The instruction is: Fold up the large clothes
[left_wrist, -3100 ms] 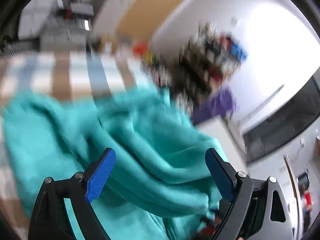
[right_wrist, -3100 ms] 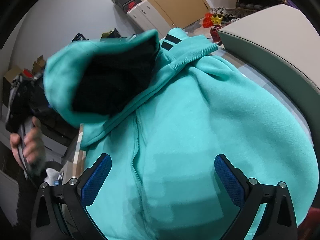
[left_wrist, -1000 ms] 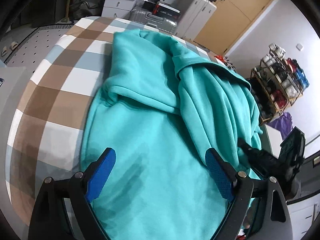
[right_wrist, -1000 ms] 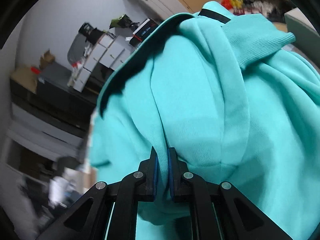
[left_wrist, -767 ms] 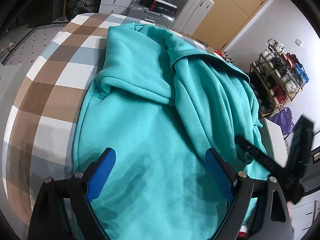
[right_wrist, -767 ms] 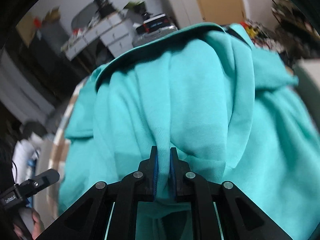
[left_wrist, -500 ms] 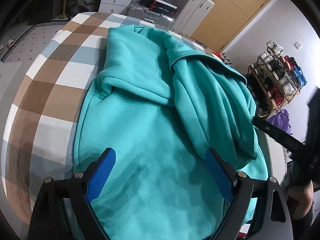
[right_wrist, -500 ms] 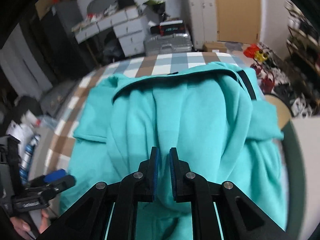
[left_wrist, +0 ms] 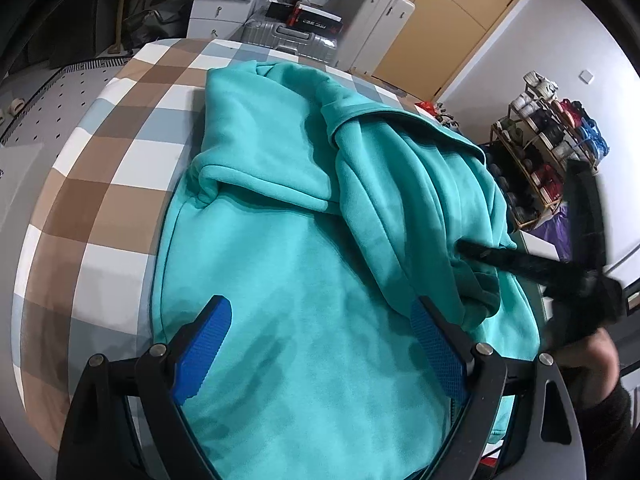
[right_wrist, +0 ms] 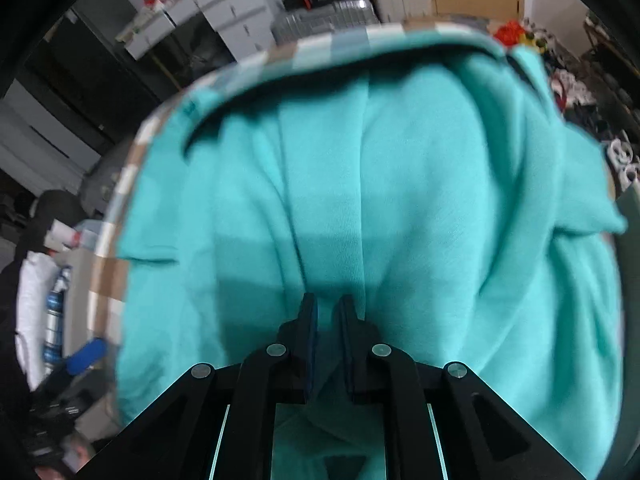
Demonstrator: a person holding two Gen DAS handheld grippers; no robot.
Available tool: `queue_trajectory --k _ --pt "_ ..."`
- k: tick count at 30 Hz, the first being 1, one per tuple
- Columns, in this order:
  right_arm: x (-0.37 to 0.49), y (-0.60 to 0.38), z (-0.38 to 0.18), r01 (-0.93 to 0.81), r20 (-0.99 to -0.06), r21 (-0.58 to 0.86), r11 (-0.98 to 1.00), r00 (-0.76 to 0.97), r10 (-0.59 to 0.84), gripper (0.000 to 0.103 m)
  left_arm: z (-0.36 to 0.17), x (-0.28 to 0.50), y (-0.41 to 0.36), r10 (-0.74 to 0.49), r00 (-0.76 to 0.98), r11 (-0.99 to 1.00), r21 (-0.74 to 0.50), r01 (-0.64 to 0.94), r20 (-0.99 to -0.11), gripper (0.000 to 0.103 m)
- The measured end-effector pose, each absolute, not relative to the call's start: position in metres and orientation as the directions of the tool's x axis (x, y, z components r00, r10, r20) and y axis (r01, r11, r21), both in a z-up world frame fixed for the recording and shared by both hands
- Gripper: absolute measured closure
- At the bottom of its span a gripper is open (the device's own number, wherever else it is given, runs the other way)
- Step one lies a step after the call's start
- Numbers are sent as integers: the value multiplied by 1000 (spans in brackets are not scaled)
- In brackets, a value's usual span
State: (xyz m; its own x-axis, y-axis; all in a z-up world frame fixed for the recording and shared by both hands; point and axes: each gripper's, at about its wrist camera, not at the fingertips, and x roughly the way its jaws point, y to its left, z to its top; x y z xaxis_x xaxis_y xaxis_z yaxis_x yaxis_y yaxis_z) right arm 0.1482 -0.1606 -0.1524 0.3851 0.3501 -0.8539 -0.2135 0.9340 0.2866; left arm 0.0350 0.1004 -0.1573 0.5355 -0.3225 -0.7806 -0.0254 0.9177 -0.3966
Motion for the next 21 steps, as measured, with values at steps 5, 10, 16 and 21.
queue_trajectory --k 5,10,16,21 --pt "135 -164 -134 -259 -825 234 937 457 333 67 -157 36 93 -309 538 928 -373 -10 -784 15" --pt "142 -161 -202 -247 -904 103 963 382 194 68 -163 39 90 -299 523 934 -358 -13 -798 15" --pt "148 -146 -168 -310 -904 53 949 388 177 72 -165 38 94 -296 510 933 -359 -27 -807 15" --pt "182 -147 -114 -276 -830 -3 961 537 152 67 -165 39 90 -300 506 932 -362 -26 -809 15"
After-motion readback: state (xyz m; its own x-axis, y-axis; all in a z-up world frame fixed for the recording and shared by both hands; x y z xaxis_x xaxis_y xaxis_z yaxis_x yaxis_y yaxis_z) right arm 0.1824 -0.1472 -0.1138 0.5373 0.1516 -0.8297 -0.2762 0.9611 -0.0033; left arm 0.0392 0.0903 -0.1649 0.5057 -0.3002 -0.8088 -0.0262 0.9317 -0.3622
